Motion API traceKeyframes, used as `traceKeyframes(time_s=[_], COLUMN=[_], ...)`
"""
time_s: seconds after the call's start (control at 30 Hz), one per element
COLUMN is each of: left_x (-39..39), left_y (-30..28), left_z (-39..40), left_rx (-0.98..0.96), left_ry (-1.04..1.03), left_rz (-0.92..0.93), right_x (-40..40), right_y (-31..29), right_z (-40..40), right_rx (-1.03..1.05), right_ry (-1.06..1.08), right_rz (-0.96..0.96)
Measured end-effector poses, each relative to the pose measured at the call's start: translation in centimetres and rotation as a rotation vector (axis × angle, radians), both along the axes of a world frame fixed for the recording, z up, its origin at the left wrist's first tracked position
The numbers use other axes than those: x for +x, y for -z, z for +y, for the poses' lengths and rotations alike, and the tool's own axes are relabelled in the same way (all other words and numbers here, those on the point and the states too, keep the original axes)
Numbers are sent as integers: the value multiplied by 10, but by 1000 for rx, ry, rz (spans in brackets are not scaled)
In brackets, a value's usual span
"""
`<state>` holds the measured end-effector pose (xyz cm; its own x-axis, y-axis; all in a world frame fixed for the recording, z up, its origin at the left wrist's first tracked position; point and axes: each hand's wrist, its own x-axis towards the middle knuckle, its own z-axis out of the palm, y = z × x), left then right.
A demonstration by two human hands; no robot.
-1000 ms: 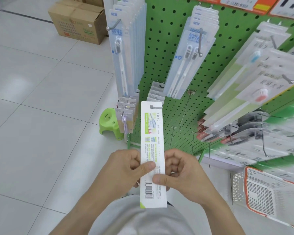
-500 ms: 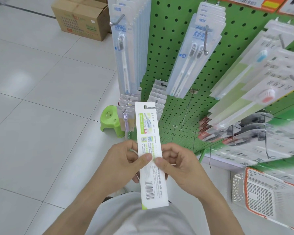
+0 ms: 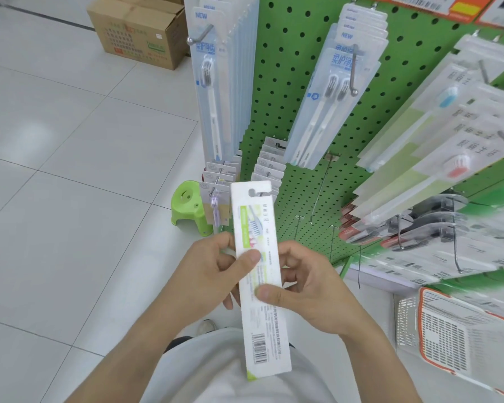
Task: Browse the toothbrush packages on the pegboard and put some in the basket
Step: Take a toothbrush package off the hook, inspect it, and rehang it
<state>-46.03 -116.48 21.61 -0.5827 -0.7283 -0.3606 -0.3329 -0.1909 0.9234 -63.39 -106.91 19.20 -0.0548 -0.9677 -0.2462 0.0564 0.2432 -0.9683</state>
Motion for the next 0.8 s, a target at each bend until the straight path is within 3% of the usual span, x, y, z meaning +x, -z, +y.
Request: traceKeyframes(time_s=[0.1,0.23,0.4,0.57,0.67,0.8], left_x=[-4,-6,-5,-7,-9,-8], left_y=[-3,-2,-1,-4,-3,-2], left_z=[-3,-4,-3,-7,-6,-8], left_rx=[-100,-88,-68,-123,-139,-111], left_ry=[-82,-100,-43,-246,-250,-234], left_rz=[-7,6,-20,37,51,43], right_x=[-3,-6,-1,-1,-1,12], right_y=[-3,-9,-4,-6,-7,-3], right_z=[-2,-8,-11,-10,-11,-14], right_rx=[-4,-42,-25,13,13,-40], right_ry=[-45,-24,69,25,40,191], right_rz=[77,137,111,109,127,79])
